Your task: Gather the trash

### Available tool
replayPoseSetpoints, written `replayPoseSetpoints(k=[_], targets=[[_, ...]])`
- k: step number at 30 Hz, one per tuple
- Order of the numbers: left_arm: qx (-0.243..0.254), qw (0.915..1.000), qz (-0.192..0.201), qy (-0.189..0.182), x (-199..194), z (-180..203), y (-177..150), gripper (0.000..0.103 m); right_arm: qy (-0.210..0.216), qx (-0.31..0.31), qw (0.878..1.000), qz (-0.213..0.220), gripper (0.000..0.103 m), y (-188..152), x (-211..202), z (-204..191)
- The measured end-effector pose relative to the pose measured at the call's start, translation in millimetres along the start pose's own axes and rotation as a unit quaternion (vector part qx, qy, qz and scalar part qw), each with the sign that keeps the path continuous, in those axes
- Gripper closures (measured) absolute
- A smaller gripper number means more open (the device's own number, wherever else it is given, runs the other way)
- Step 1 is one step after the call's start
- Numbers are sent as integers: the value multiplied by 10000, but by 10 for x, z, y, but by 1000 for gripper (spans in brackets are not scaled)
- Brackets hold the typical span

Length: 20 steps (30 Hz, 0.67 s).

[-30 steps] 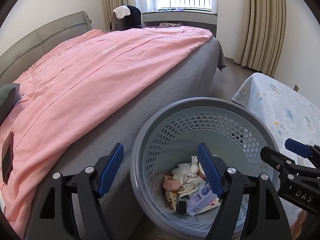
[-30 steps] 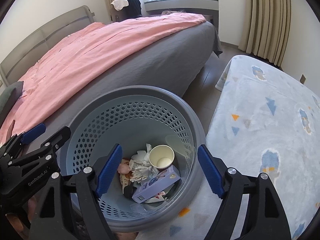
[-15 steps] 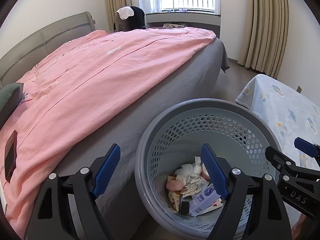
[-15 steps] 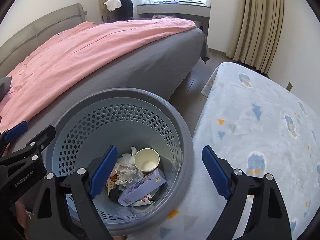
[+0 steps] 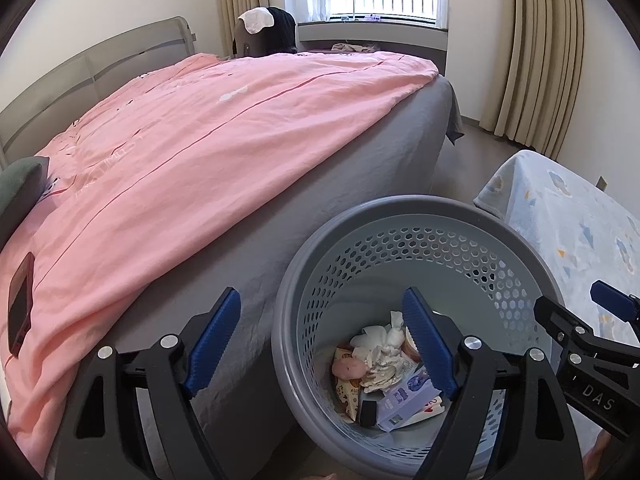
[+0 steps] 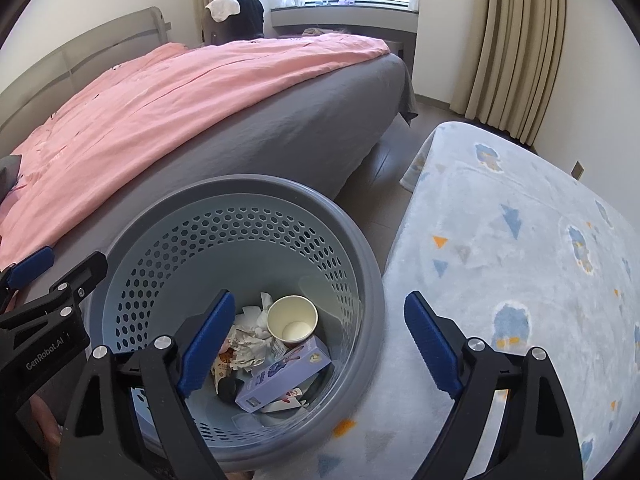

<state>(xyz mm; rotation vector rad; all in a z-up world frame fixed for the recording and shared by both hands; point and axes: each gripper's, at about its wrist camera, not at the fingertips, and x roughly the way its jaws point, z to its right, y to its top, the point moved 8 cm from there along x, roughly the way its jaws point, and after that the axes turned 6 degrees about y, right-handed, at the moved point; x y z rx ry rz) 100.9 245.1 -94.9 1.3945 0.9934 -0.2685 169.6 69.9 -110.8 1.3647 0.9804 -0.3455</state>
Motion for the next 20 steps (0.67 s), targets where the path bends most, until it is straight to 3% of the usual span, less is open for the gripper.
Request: replayPoseSetpoints(k=[20], targets=[[143, 9999, 82, 31, -30, 52, -7, 24, 15, -19, 10000, -12, 18, -14, 12, -33]])
